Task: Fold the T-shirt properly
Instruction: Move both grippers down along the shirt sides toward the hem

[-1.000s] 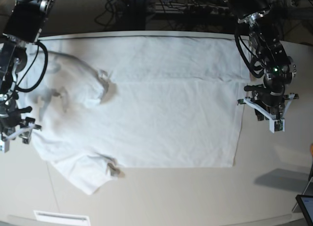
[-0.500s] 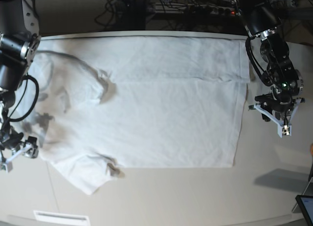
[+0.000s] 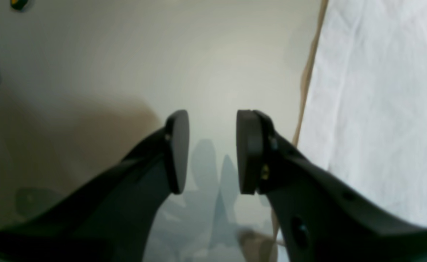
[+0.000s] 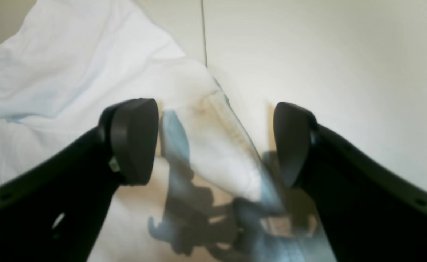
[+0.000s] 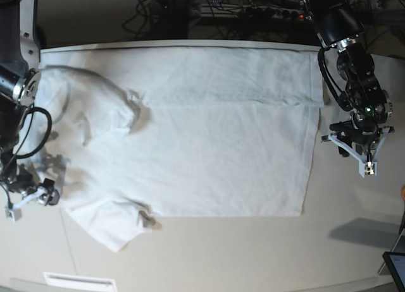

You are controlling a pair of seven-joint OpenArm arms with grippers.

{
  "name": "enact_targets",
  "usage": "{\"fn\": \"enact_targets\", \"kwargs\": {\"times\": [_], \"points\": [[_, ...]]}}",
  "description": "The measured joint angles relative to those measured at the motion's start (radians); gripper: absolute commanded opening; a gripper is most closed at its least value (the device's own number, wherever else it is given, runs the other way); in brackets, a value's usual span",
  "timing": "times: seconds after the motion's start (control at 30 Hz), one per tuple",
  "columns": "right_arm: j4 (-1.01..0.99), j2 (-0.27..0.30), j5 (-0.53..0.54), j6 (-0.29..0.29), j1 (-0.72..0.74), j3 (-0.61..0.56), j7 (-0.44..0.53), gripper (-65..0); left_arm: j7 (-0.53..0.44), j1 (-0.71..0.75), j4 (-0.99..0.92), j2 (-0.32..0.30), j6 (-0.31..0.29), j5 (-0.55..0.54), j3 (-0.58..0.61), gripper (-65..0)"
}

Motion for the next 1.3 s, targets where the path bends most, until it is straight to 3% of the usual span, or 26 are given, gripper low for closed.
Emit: {"fn": "enact_targets", "kwargs": {"times": [0.37,0.67,0.87,0.97,1.17,1.23,1.3], "points": [[0.000,-0.029,0.000,0.000,0.002,0.000,0.006,-17.7,0.000,0.002,0.005,0.002,0.000,0.000,-0.002,-42.5],[-0.102,-0.040,0.009,0.005,0.010,0.000,0.112,-17.7,0.000,0.002,0.005,0.003,0.000,0.000,-0.002,-42.5],[-0.111,-0.039,0.008,0.008,0.010,0.000,0.123,-18.6,0.000,0.002,0.005,0.001,0.000,0.001,-0.002,-42.5],[-0.111,-0.039,0.007,0.007,0.010,0.000,0.123,-27.7,0.000,0.002,0.005,0.002,0.000,0.000,-0.002,-42.5],[-0.113,-0.040,0.000,0.000,0.006,0.000,0.104,-58.6,0.000,-0.006,0.002,0.002,0.000,0.000,-0.002,-42.5],[-0.113,-0.040,0.000,0.000,0.004,0.000,0.104,-63.5,0.000,-0.013,0.002,0.002,0.000,0.000,-0.003,-41.7],[-0.113,-0.040,0.000,0.000,0.005,0.000,0.104,-63.8,0.007,-0.049,-0.019,0.003,-0.001,0.001,-0.006,-32.1]]}}
